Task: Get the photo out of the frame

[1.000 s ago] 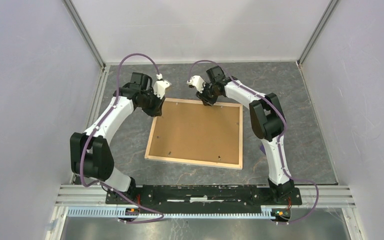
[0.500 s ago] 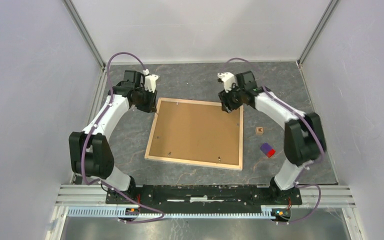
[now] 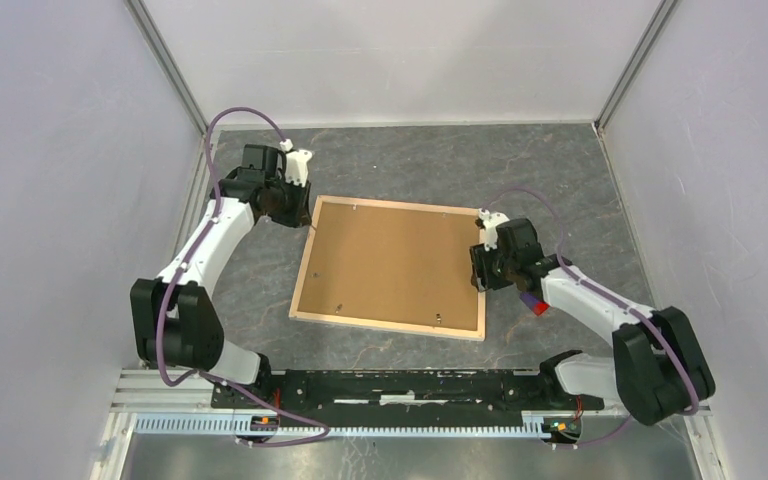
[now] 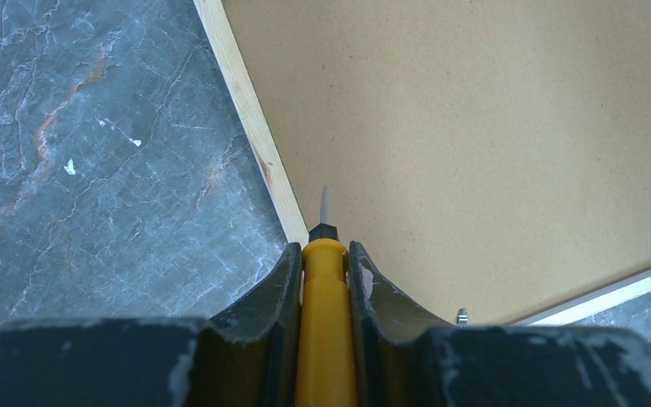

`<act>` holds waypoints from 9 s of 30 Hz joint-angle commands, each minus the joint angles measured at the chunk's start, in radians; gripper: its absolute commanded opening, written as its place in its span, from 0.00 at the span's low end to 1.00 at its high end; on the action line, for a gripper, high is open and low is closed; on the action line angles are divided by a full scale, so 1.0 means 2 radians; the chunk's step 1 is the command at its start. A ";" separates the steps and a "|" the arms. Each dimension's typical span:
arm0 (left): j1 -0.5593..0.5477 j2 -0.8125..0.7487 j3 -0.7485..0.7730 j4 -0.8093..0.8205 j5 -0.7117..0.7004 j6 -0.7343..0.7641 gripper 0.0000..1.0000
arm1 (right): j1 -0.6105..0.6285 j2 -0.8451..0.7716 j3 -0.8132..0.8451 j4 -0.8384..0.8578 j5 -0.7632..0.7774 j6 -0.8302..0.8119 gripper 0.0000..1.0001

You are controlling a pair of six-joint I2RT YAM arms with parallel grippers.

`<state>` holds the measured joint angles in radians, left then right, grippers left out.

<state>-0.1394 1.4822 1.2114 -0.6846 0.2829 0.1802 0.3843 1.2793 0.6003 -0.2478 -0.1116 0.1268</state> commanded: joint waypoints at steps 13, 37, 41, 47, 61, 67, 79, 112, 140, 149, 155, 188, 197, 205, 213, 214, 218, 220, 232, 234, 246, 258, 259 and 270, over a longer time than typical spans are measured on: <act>0.003 -0.022 0.002 0.009 -0.008 -0.021 0.02 | -0.001 0.056 0.007 0.059 0.046 0.043 0.15; 0.032 -0.017 -0.009 -0.019 0.035 -0.007 0.02 | -0.033 0.533 0.694 -0.245 -0.184 -0.539 0.00; 0.033 -0.015 -0.008 -0.019 0.036 -0.005 0.02 | -0.031 0.516 0.689 -0.152 -0.163 -0.514 0.11; 0.034 -0.012 0.003 -0.019 0.037 -0.007 0.02 | -0.033 0.433 0.658 -0.040 -0.124 -0.364 0.63; 0.035 -0.015 0.012 -0.020 0.036 -0.016 0.02 | -0.046 0.146 0.282 0.005 -0.056 -0.002 0.98; 0.035 -0.028 0.001 -0.024 0.037 -0.016 0.02 | -0.039 0.132 0.161 0.020 -0.073 0.152 0.94; 0.035 -0.065 -0.021 -0.031 0.027 0.001 0.02 | -0.002 0.200 0.174 -0.006 -0.010 0.224 0.82; -0.015 -0.046 -0.058 -0.078 0.092 0.167 0.02 | -0.024 0.336 0.378 -0.044 -0.048 -0.037 0.57; -0.143 -0.123 -0.162 -0.078 0.018 0.243 0.02 | -0.026 0.157 0.136 -0.032 -0.135 -0.087 0.66; -0.158 -0.123 -0.162 -0.073 -0.004 0.261 0.02 | -0.025 0.186 0.185 -0.044 -0.118 -0.042 0.56; -0.167 -0.112 -0.162 -0.077 -0.015 0.270 0.02 | -0.023 0.204 0.206 -0.055 -0.099 -0.032 0.55; -0.168 -0.056 -0.116 -0.008 -0.014 0.263 0.02 | -0.010 0.260 0.207 -0.073 -0.107 -0.067 0.00; -0.167 -0.062 -0.102 -0.037 -0.028 0.216 0.02 | -0.011 0.261 0.206 -0.073 -0.101 -0.064 0.00; -0.143 -0.112 -0.092 -0.089 -0.043 0.054 0.02 | -0.011 0.240 0.197 -0.071 -0.094 -0.037 0.00; -0.141 -0.130 -0.124 -0.074 -0.087 -0.126 0.02 | -0.011 0.226 0.173 -0.050 -0.112 -0.018 0.00; -0.141 -0.129 -0.125 -0.066 -0.098 -0.139 0.02 | -0.010 0.226 0.171 -0.049 -0.112 -0.017 0.00; -0.141 -0.117 -0.128 -0.055 -0.087 -0.172 0.02 | -0.011 0.225 0.169 -0.048 -0.114 -0.017 0.00; -0.141 -0.104 -0.129 -0.055 -0.110 -0.183 0.02 | -0.010 0.223 0.167 -0.046 -0.114 -0.017 0.00; -0.141 -0.071 -0.137 -0.027 -0.117 -0.217 0.02 | -0.010 0.216 0.157 -0.035 -0.114 -0.011 0.00; -0.142 -0.068 -0.139 -0.023 -0.115 -0.219 0.02 | -0.010 0.215 0.156 -0.035 -0.114 -0.012 0.00; -0.142 -0.042 -0.143 -0.008 -0.119 -0.230 0.02 | -0.010 0.214 0.151 -0.031 -0.111 -0.010 0.00; -0.159 -0.040 -0.148 0.015 -0.061 -0.220 0.02 | -0.010 0.217 0.149 -0.027 -0.113 -0.007 0.00; -0.164 -0.043 -0.150 0.017 -0.058 -0.218 0.02 | -0.010 0.217 0.149 -0.027 -0.113 -0.006 0.00; -0.177 -0.042 -0.151 0.018 -0.060 -0.209 0.02 | -0.011 0.227 0.153 -0.028 -0.116 -0.004 0.00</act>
<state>-0.4858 1.3823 0.9241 -0.6548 0.1181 -0.2379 0.3424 1.6939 0.9321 -0.2993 -0.3164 0.1459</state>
